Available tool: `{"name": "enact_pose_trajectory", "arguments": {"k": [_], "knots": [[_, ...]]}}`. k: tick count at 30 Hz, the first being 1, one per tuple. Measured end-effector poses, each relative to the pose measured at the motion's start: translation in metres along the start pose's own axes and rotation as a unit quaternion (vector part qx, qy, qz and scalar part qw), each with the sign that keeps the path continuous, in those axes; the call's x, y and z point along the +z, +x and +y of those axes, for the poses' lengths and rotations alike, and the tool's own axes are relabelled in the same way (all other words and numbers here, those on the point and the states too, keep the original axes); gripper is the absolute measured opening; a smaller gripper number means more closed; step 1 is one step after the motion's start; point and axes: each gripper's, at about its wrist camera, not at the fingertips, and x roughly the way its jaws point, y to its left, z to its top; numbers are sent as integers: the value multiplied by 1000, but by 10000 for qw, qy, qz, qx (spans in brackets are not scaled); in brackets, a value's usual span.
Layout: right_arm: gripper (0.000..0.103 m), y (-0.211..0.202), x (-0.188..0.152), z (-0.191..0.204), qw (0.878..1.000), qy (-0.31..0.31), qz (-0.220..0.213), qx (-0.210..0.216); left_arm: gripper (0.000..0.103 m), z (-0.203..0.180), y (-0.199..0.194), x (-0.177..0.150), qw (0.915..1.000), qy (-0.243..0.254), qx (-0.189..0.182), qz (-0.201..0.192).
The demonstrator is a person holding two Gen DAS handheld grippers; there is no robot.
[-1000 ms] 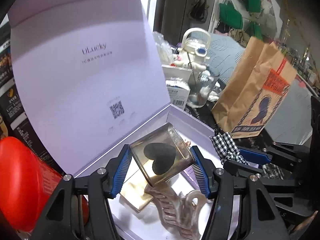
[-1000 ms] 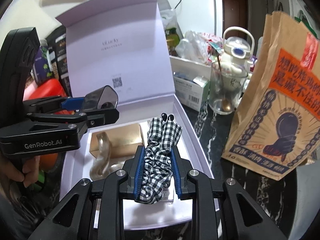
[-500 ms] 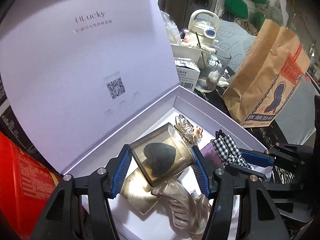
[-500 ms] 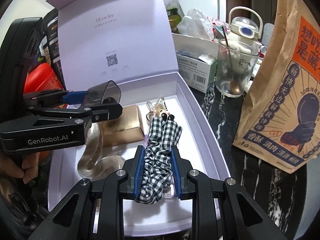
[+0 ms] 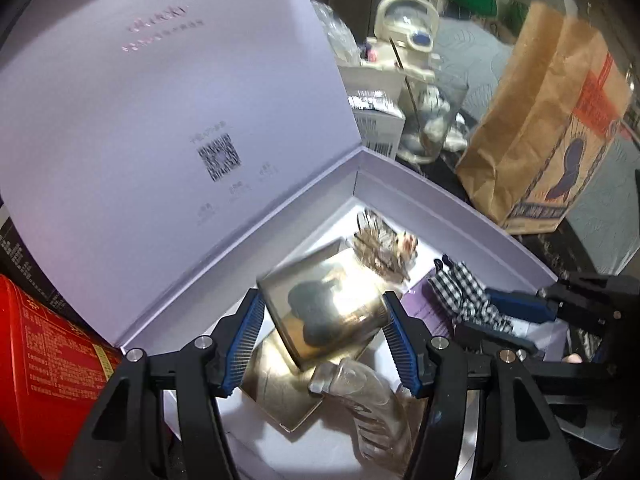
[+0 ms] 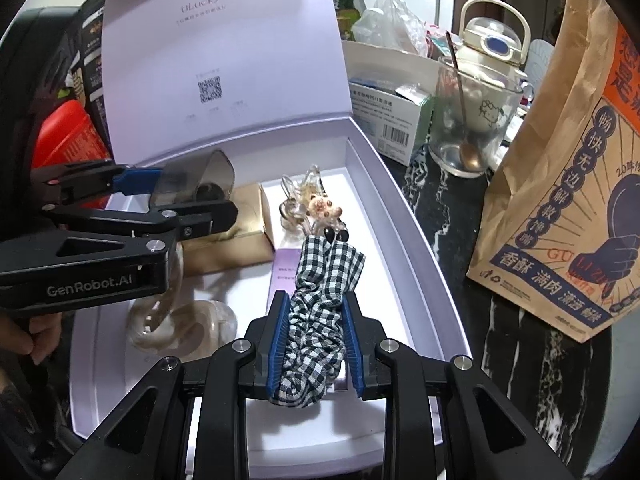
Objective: Organize rigid objects
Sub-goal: 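Lower the cube and scrunchie into the box and open the right tool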
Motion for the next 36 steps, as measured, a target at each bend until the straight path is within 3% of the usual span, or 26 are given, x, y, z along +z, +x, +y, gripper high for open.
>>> {"name": "enact_pose_trajectory", "arguments": {"k": [4, 8, 22, 36], "knots": [[28, 0, 0, 0, 10000, -22, 7, 8, 59, 0, 4, 0, 9999, -84, -99, 29], [28, 1, -1, -1, 10000, -18, 21, -32, 59, -2, 2, 1, 10000, 29, 70, -55], [39, -4, 0, -2, 9998, 35, 32, -195, 59, -2, -16, 6, 9995, 58, 103, -308], [42, -35, -8, -5, 9983, 522, -200, -146, 59, 1, -35, 11, 9990, -224, 24, -383]]}}
